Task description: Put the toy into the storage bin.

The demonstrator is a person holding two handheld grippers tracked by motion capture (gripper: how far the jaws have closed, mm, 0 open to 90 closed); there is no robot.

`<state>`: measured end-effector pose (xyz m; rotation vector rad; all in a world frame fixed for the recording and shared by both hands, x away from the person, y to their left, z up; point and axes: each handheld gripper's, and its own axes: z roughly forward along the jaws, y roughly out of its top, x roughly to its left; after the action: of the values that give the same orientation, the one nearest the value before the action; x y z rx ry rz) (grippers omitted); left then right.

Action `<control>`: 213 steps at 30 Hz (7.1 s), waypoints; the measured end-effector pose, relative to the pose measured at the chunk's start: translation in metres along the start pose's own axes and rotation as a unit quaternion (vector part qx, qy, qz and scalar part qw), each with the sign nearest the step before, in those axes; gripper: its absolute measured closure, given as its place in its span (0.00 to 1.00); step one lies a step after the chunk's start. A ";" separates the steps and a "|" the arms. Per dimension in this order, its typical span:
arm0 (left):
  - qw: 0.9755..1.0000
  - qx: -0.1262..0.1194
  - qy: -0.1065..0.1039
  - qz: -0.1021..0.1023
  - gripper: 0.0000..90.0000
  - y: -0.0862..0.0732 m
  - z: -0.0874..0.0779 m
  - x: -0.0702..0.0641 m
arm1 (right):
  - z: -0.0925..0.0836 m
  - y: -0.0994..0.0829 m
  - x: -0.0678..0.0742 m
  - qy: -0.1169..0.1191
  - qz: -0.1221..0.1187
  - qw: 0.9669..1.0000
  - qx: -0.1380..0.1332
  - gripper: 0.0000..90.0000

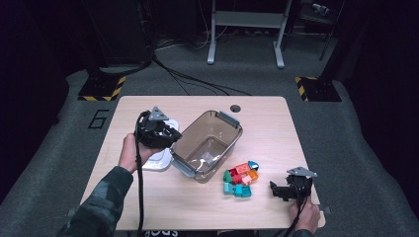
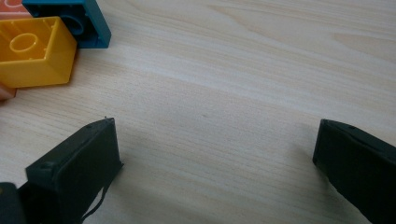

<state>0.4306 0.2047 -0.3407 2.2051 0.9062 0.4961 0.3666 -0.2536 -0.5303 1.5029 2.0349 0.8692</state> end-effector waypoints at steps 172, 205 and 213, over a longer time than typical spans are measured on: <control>0.983 0.011 0.097 -0.153 0.00 -0.259 0.015 0.068 | 0.009 0.094 0.053 0.059 0.020 0.997 0.041 0.66; 0.981 0.008 0.105 -0.160 0.00 -0.254 0.020 0.066 | -0.033 0.148 0.053 0.042 -0.010 0.999 0.019 0.66; 0.982 0.008 0.104 -0.160 0.00 -0.254 0.020 0.067 | -0.042 0.167 0.056 0.040 -0.011 0.999 0.014 0.66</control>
<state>0.3703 0.3752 -0.5324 1.9943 1.3524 0.5708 0.4315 -0.1757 -0.3808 1.4785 2.1258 0.9092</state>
